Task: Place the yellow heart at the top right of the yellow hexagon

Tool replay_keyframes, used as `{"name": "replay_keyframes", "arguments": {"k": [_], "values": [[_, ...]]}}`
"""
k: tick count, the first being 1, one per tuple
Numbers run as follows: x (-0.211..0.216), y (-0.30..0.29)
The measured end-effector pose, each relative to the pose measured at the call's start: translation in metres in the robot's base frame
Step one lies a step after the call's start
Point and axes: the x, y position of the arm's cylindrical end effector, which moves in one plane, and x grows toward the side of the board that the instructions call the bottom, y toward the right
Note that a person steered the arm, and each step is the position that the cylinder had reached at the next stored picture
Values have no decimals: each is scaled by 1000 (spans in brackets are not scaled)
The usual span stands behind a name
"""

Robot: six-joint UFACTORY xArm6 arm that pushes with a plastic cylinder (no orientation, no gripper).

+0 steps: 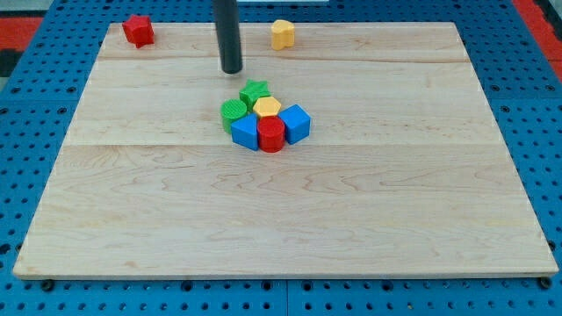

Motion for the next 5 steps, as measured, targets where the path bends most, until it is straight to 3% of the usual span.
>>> {"name": "replay_keyframes", "arguments": {"k": [1,3,5], "values": [[-37,-16],[-87,60],[-86,98]]}}
